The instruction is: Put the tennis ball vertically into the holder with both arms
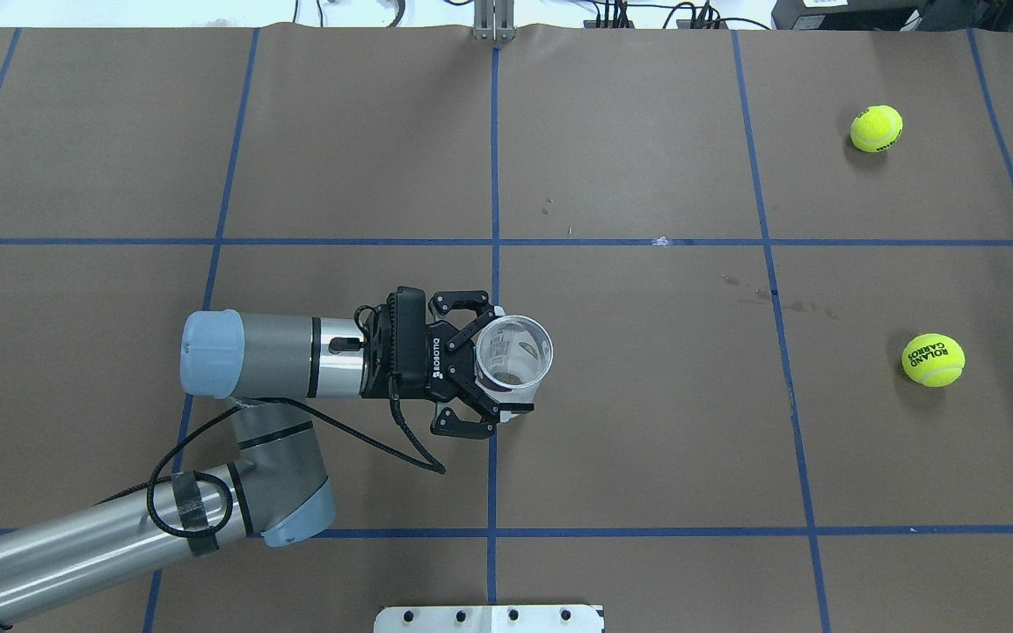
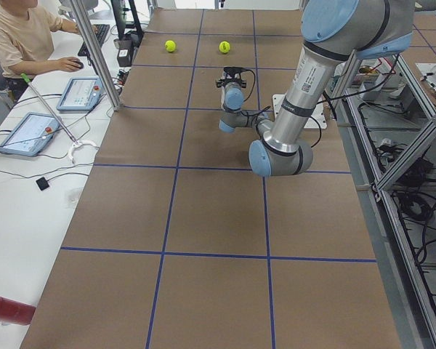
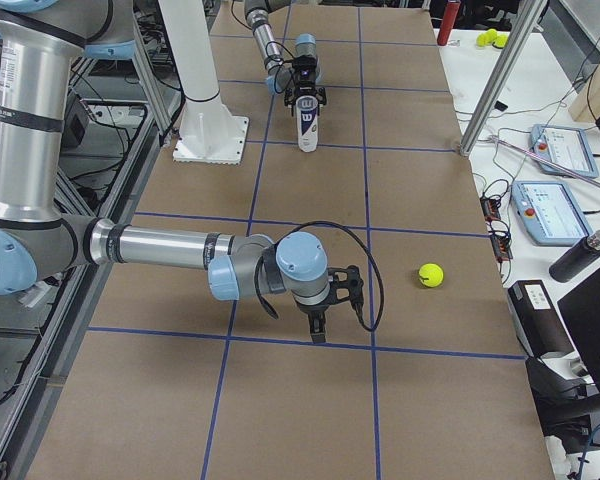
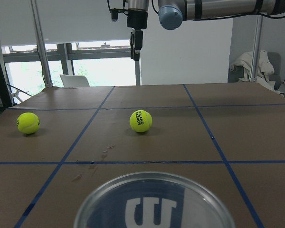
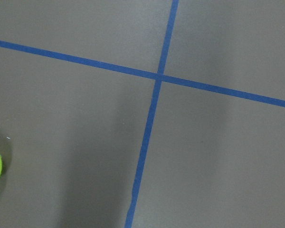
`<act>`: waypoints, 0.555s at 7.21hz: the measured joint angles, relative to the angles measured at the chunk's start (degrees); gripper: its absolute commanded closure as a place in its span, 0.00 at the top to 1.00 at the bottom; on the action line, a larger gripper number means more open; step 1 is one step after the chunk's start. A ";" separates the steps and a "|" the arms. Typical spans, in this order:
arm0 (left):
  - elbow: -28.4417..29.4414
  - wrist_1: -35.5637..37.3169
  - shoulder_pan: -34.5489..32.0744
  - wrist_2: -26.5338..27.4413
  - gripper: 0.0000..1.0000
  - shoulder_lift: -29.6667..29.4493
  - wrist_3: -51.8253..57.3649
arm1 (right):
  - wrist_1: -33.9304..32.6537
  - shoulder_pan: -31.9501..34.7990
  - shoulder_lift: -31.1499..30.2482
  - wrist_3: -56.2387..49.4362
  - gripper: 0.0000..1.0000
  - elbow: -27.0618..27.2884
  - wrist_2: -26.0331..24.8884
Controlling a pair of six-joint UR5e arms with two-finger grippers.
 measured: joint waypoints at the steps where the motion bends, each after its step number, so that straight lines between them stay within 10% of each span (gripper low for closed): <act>1: 0.00 -0.02 -0.03 0.00 0.98 0.00 -0.01 | -0.01 -0.14 -0.52 5.23 0.99 2.29 -0.03; 4: 0.00 -0.03 -0.18 0.00 0.98 -0.01 -0.02 | 0.02 -6.56 -1.15 21.65 0.99 9.70 -2.14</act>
